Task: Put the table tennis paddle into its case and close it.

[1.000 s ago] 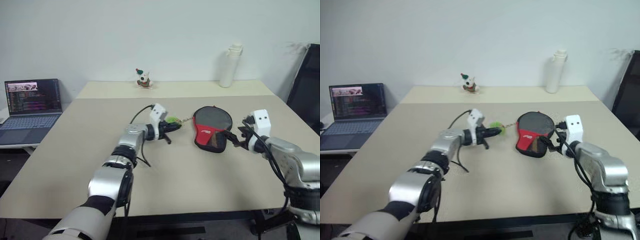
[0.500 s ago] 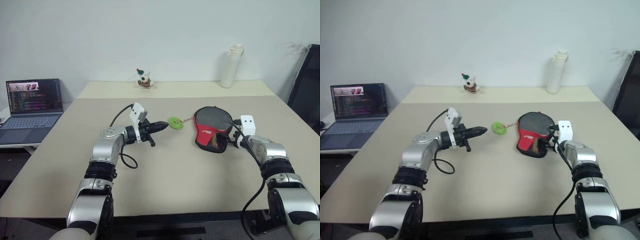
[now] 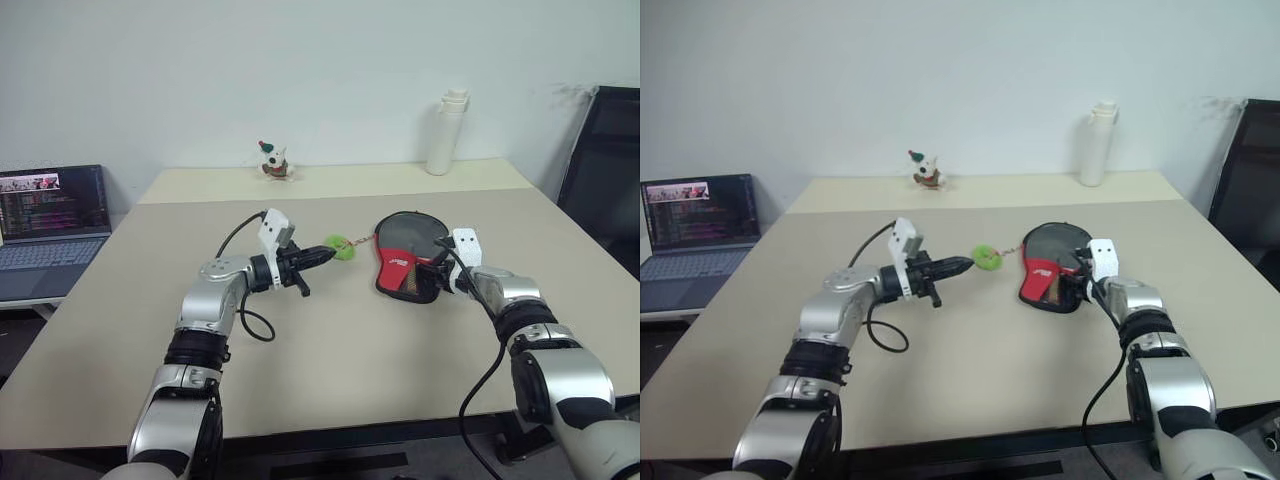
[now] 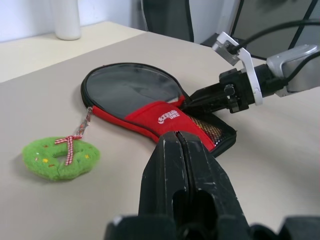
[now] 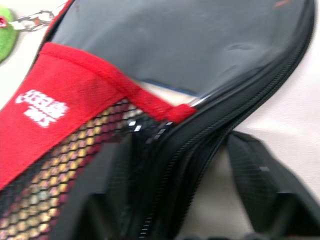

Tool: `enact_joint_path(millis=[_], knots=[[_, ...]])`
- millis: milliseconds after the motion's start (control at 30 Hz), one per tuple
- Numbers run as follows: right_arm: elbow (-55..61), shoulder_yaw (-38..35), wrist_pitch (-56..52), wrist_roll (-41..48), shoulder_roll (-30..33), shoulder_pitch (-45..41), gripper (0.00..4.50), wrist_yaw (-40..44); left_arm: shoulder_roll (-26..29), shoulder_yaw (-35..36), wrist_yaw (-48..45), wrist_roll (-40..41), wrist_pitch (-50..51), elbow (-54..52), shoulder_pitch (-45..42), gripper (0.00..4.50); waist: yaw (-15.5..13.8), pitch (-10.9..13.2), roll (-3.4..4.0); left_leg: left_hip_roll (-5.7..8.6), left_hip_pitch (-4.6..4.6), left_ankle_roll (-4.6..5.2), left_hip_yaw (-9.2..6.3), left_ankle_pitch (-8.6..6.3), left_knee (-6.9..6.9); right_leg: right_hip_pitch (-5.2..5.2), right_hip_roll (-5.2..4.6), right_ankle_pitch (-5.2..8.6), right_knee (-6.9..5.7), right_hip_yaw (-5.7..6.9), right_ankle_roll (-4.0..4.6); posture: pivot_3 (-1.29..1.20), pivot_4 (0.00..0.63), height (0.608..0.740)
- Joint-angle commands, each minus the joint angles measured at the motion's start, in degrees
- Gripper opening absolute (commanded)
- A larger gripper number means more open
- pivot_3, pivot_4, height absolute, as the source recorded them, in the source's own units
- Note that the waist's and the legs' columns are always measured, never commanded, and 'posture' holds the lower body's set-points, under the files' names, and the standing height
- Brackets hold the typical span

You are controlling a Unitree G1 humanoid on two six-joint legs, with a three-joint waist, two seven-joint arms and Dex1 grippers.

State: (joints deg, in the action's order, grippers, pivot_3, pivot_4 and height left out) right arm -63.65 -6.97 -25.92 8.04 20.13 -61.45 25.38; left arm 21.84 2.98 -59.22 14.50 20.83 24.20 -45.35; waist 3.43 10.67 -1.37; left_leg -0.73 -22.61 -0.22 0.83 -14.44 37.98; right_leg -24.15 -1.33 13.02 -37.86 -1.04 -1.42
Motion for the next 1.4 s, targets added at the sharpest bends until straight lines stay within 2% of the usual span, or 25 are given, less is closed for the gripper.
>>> enact_joint_path(millis=[33, 167, 200, 400, 500, 600, 800, 933, 1133, 1400], knots=[[-2.29, -1.58, -2.38, 1.16, -0.81, -0.12, 1.31, 0.28, 1.91, 0.37, 0.17, 1.08, 0.00, -3.48, 0.77, 0.00, 0.01, 0.00, 0.00, 0.00, 0.01, 0.00, 0.00, 0.00, 0.00, 0.00, 0.00, 0.00, -0.01, 0.00, 0.00, 0.00, 0.150, 0.740], [-2.77, -3.99, -4.08, 2.65, -0.94, -0.39, 0.15, 0.82, 4.06, 0.69, -1.38, 2.52, 0.79, -5.48, 2.89, 0.00, -0.03, 0.00, 0.00, 0.00, 0.00, 0.00, -0.02, 0.00, 0.00, 0.01, -0.01, 0.00, -0.02, 0.02, 0.00, 0.00, 0.150, 0.740], [-2.43, -4.32, -4.88, 3.14, -0.99, -0.50, 0.01, 1.51, 4.88, 0.77, -2.55, 3.32, 1.12, -6.37, 3.72, 0.00, -0.01, 0.00, 0.00, 0.01, 0.00, 0.00, -0.02, 0.00, 0.00, 0.01, -0.01, 0.00, -0.02, 0.02, 0.00, 0.00, 0.150, 0.740], [3.47, -4.45, -11.58, 5.35, -1.92, -0.14, 0.01, 5.97, 11.19, 0.61, -11.10, 8.30, 4.53, -12.56, 9.55, 0.00, 0.40, 0.00, 0.00, -0.07, -0.01, 0.00, -0.04, 0.00, -0.06, -0.04, 0.04, 0.06, -0.02, 0.03, 0.09, 0.00, 0.150, 0.740], [18.90, -3.48, -23.48, 9.52, -3.71, 4.17, 0.01, 7.41, 16.69, 0.94, -16.65, 10.89, 7.13, -17.01, 14.81, 0.00, 0.82, 0.00, 0.00, -0.11, -0.09, 0.00, -0.12, 0.00, -0.06, -0.10, 0.06, 0.07, -0.01, 0.03, 0.11, 0.00, 0.150, 0.740], [35.68, -3.05, -34.00, 13.18, -5.34, 10.56, 0.01, 5.42, 19.94, 0.58, -18.52, 11.87, 7.88, -20.43, 18.75, 0.00, 1.03, 0.00, 0.00, -0.15, -0.18, 0.00, -0.24, -0.01, -0.11, -0.17, 0.07, 0.13, -0.05, 0.02, 0.21, 0.00, 0.150, 0.740], [60.95, -2.12, -48.29, 17.52, -9.57, 23.01, 0.01, -0.22, 21.70, 0.23, -17.75, 14.93, 11.50, -28.68, 25.44, 0.00, 0.23, 0.00, 0.01, -0.12, -0.25, 0.00, -0.41, -0.01, -0.07, -0.20, 0.05, 0.18, -0.10, 0.14, 0.26, 0.00, 0.150, 0.740], [72.48, -2.22, -54.43, 18.88, -12.56, 29.29, 0.01, -3.97, 22.22, 0.40, -17.16, 16.77, 13.36, -32.90, 28.38, 0.00, -0.16, 0.00, 0.01, -0.09, -0.25, 0.00, -0.42, -0.01, -0.07, -0.19, 0.04, 0.22, -0.06, 0.14, 0.21, 0.00, 0.150, 0.740], [86.13, -3.34, -63.61, 20.94, -14.97, 37.00, 0.01, -6.58, 24.41, 1.30, -17.91, 18.99, 15.01, -35.63, 30.65, 0.00, -0.29, 0.00, 0.00, -0.09, -0.24, 0.00, -0.44, -0.01, -0.09, -0.18, 0.05, 0.35, -0.05, 0.17, 0.05, 0.00, 0.150, 0.740], [91.54, -5.16, -66.57, 22.91, -10.43, 42.09, 0.01, -6.12, 25.79, 0.35, -17.90, 20.25, 15.30, -35.68, 30.67, 0.00, -0.62, 0.00, -0.01, -0.07, -0.24, 0.00, -0.47, -0.01, -0.09, -0.13, 0.04, 0.41, 0.04, 0.22, 0.00, 0.00, 0.150, 0.740]])
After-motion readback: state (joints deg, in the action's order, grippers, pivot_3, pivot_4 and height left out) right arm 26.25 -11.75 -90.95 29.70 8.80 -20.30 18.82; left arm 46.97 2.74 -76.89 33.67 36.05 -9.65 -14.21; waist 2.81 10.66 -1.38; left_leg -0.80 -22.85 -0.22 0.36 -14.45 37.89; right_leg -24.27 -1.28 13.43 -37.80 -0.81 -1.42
